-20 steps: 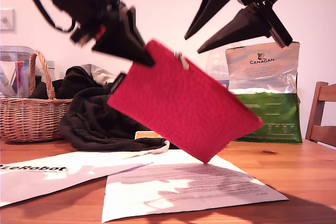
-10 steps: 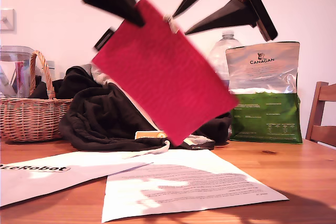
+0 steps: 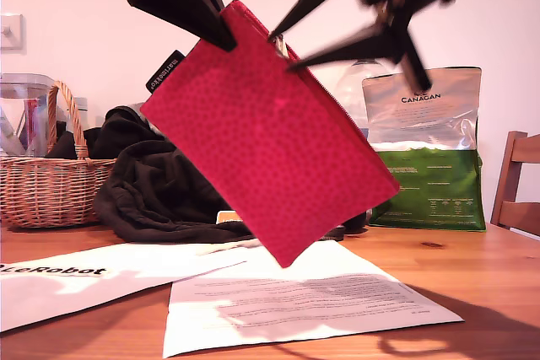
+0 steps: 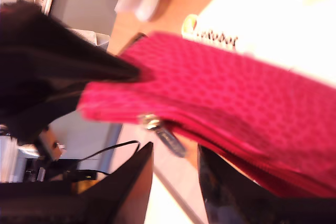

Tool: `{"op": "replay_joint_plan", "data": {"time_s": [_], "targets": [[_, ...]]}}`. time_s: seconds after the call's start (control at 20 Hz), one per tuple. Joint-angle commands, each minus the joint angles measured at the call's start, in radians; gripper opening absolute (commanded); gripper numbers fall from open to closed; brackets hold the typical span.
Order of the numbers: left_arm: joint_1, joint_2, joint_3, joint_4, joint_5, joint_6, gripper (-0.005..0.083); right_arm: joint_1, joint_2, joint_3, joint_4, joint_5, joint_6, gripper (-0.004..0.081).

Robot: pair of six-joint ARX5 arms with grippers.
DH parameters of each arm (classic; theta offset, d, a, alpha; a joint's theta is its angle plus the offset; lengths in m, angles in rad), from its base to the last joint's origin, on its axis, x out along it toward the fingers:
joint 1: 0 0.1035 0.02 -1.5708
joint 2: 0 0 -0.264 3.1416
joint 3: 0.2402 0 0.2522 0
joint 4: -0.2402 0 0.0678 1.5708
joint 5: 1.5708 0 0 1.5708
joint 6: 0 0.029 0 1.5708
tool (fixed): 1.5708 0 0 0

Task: Close the zipper in the zip bag in front of you

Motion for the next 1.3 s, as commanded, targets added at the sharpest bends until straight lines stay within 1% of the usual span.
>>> {"op": "replay_joint_plan", "data": {"time_s": [0.0, 0.25, 0.35, 0.65, 0.75, 0.95, 1.15, 1.25], "targets": [[0.0, 0.011, -0.003, 0.01, 0.011, 0.003, -0.0021, 0.009, -0.011, -0.008, 0.018, -0.002, 0.0, 0.0235], [-0.004, 0.011, -0.003, 0.008, 0.011, 0.002, -0.0021, 0.008, -0.011, -0.008, 0.019, 0.016, -0.008, 0.0235], [-0.004, 0.011, -0.003, 0.005, 0.011, 0.003, -0.0021, 0.008, -0.011, -0.008, 0.036, 0.04, -0.009, 0.0235], [-0.004, 0.011, -0.003, 0.004, 0.009, 0.002, -0.0021, -0.006, -0.011, -0.008, 0.051, 0.034, -0.008, 0.0235], [-0.004, 0.011, -0.003, 0.002, 0.009, 0.003, -0.0021, -0.015, -0.012, -0.006, 0.055, 0.026, -0.007, 0.0235], [-0.003, 0.011, -0.003, 0.006, 0.008, 0.003, -0.0021, -0.038, -0.013, -0.001, 0.06, -0.014, 0.001, 0.0228], [-0.003, 0.011, -0.003, 0.011, 0.008, 0.003, -0.0021, -0.058, -0.013, 0.001, 0.063, -0.024, 0.003, 0.0224], [-0.003, 0.011, -0.003, 0.01, 0.008, 0.003, -0.0021, -0.064, -0.013, 0.001, 0.062, -0.041, 0.002, 0.0224]]}}
